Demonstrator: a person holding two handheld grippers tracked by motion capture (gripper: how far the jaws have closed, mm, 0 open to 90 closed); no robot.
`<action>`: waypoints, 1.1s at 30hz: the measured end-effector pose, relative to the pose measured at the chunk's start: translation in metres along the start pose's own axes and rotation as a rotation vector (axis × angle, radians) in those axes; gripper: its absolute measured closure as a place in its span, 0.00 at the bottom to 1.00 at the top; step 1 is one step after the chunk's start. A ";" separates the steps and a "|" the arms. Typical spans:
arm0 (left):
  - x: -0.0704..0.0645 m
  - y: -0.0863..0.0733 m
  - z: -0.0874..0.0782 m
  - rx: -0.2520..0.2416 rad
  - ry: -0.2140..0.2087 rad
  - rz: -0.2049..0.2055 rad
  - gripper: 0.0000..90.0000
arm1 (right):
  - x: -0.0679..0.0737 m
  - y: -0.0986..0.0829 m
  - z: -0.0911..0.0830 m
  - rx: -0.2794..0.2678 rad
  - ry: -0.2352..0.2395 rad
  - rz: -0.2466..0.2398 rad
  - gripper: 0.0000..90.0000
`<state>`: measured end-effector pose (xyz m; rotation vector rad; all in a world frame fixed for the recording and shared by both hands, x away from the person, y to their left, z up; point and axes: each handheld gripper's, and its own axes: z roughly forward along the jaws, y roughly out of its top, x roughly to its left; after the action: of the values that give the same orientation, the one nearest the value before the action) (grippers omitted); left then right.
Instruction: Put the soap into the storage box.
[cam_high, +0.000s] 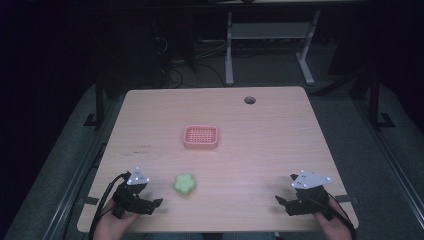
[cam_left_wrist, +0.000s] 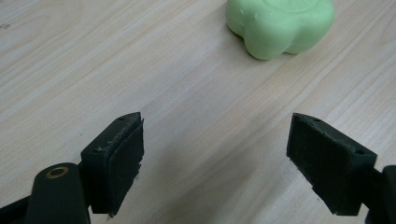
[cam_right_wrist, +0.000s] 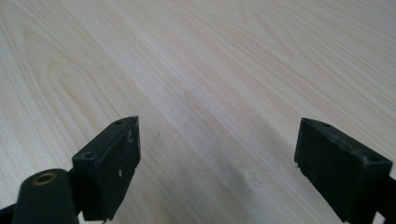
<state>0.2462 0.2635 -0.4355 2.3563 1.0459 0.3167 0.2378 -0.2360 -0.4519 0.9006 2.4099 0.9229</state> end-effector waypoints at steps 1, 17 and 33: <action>0.000 0.001 0.000 0.001 -0.001 -0.004 0.21 | -0.001 0.000 0.000 -0.001 0.000 -0.007 0.15; -0.008 0.006 0.001 0.000 -0.005 0.003 0.21 | 0.002 0.001 -0.001 -0.011 0.010 0.003 0.15; -0.022 0.029 0.004 0.023 -0.019 0.046 0.20 | -0.001 -0.002 -0.003 -0.014 0.003 0.008 0.15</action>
<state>0.2508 0.2293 -0.4228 2.4019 0.9923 0.3000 0.2361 -0.2389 -0.4507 0.9059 2.4010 0.9432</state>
